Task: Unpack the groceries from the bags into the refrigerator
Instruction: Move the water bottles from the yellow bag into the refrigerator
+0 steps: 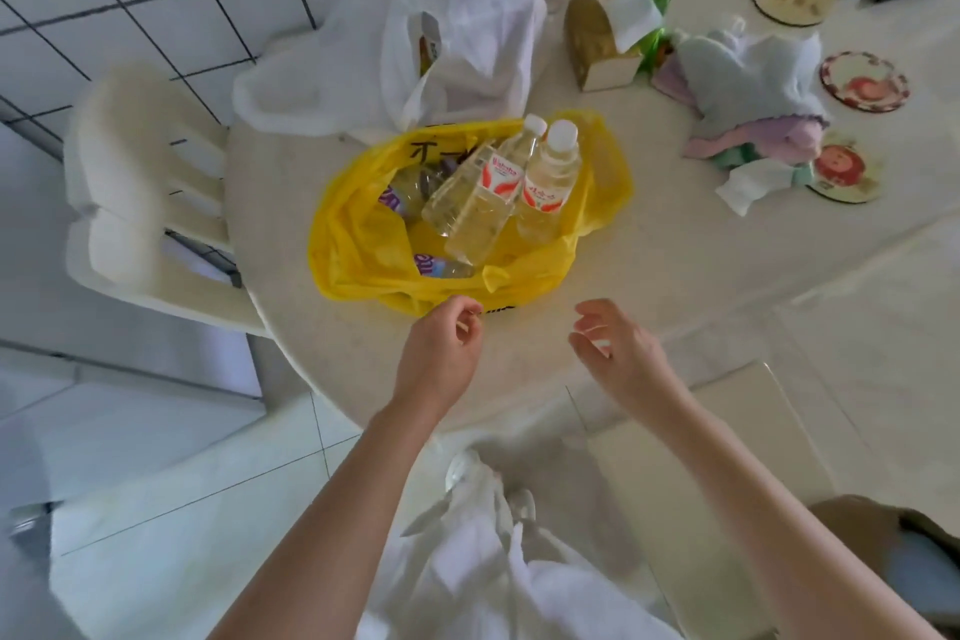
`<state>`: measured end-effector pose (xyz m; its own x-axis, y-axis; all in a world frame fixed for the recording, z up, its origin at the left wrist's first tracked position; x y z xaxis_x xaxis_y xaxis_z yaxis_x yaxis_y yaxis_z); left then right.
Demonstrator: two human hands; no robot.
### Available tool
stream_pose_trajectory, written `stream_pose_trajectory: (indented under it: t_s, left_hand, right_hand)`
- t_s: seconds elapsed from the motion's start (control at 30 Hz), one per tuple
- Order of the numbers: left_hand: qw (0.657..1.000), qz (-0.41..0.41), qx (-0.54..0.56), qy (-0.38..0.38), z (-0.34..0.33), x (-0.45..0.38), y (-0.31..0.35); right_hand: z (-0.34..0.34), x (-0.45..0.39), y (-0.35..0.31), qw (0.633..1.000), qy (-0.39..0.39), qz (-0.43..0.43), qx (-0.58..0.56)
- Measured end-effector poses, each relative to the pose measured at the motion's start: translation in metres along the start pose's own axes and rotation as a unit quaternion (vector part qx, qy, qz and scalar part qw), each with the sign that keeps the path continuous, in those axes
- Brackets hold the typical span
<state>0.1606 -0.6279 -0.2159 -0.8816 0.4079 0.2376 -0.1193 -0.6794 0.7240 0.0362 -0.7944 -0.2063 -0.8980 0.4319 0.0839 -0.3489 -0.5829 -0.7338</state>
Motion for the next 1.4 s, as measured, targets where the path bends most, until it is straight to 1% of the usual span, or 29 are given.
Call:
stream_pose_trajectory:
  t_s: [0.1, 0.2, 0.3, 0.43, 0.57, 0.63, 0.7, 0.77, 0.83, 0.97, 1.03, 1.2, 1.4]
  left_hand:
    - [1.0, 0.004, 0.004, 0.017, 0.004, -0.04, 0.016]
    - [1.0, 0.02, 0.009, 0.014, 0.007, -0.082, 0.027]
    - [0.999, 0.049, 0.018, -0.004, 0.006, -0.123, 0.035]
    - [0.997, 0.071, 0.005, -0.03, 0.0, -0.173, 0.045]
    - [0.995, 0.06, -0.026, -0.073, -0.017, -0.21, 0.045]
    - [0.993, 0.049, -0.059, -0.094, -0.026, -0.224, 0.042]
    - [0.988, 0.03, -0.098, -0.112, -0.034, -0.232, 0.04]
    - [0.988, 0.011, -0.114, -0.106, -0.039, -0.236, 0.04]
    - [0.989, -0.001, -0.11, -0.098, -0.044, -0.236, 0.04]
    - [0.99, 0.0, -0.113, -0.085, -0.047, -0.235, 0.043]
    - [0.993, -0.005, -0.085, -0.077, -0.047, -0.237, 0.044]
    - [0.998, 0.001, -0.015, -0.054, -0.044, -0.233, 0.043]
    - [0.997, 0.026, 0.066, -0.015, -0.043, -0.224, 0.032]
  right_hand:
    - [0.01, -0.042, 0.002, 1.0, 0.004, 0.0, -0.003]
    - [0.013, -0.081, 0.005, 0.999, 0.033, -0.006, -0.011]
    - [0.012, -0.114, 0.011, 0.998, 0.056, -0.03, -0.014]
    - [0.006, -0.151, 0.019, 0.995, 0.061, -0.072, -0.019]
    - [-0.004, -0.172, 0.028, 0.993, 0.061, -0.093, -0.045]
    - [-0.009, -0.183, 0.032, 0.992, 0.064, -0.1, -0.052]
    - [-0.012, -0.192, 0.037, 0.992, 0.065, -0.103, -0.039]
    - [-0.014, -0.198, 0.042, 0.991, 0.068, -0.105, -0.042]
    - [-0.014, -0.201, 0.044, 0.989, 0.073, -0.108, -0.062]
    - [-0.016, -0.206, 0.044, 0.989, 0.074, -0.1, -0.078]
    - [-0.016, -0.207, 0.042, 0.987, 0.077, -0.106, -0.092]
    - [-0.015, -0.208, 0.039, 0.973, 0.078, -0.124, -0.178]
    - [-0.016, -0.208, 0.038, 0.966, 0.091, -0.117, -0.213]
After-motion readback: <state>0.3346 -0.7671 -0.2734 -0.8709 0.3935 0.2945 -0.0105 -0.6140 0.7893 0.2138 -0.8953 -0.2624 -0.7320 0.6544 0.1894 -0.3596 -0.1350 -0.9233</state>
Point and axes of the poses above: each hand's wrist, its own x-axis away from the middle knuckle, its own z-axis out of the back of the hand, y = z × x, the point moved 2 cm from there along -x, towards the middle knuckle, and after that the axes turned 9 degrees about z, right-handed, at the moved point
